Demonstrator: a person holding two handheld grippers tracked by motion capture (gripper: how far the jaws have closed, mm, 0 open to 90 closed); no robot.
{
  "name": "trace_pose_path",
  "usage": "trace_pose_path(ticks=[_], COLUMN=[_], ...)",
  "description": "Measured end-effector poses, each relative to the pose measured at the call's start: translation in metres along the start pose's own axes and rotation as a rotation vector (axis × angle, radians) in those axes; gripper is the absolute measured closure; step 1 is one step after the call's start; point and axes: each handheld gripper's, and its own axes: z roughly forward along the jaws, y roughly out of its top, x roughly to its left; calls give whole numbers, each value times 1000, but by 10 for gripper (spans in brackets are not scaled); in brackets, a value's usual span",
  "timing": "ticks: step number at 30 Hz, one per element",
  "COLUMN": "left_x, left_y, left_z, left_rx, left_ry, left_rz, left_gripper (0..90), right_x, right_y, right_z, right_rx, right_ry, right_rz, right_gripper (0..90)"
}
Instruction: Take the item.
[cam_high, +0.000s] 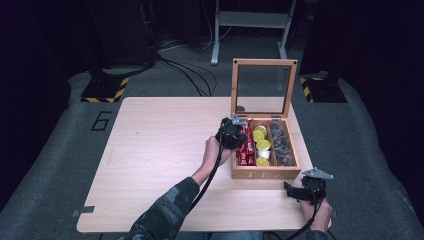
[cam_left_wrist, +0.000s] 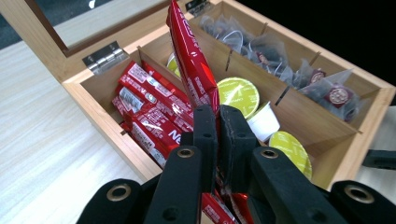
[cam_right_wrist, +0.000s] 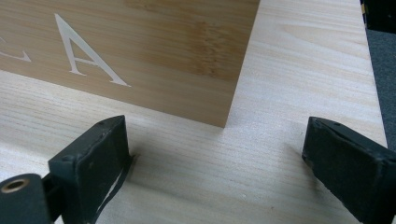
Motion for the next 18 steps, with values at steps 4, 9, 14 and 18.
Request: trace_pose_path(ticks=[4, 9, 14, 18], left_x=[2, 7, 10, 14], left_y=[-2, -4, -7, -11], left_z=[-11, -22, -30, -41], left_rx=[-21, -44, -59, -79], left_ry=[-8, -8, -2, -2], left_rz=[2, 0, 1, 5], left_gripper=[852, 852, 852, 852], right_x=[0, 0, 0, 0], right_y=[0, 0, 0, 0], right_z=[0, 0, 0, 0], right_rx=[1, 2, 2, 2], right_ry=[-2, -3, -3, -3], right_rz=[2, 4, 4, 4], right_gripper=[66, 66, 66, 66])
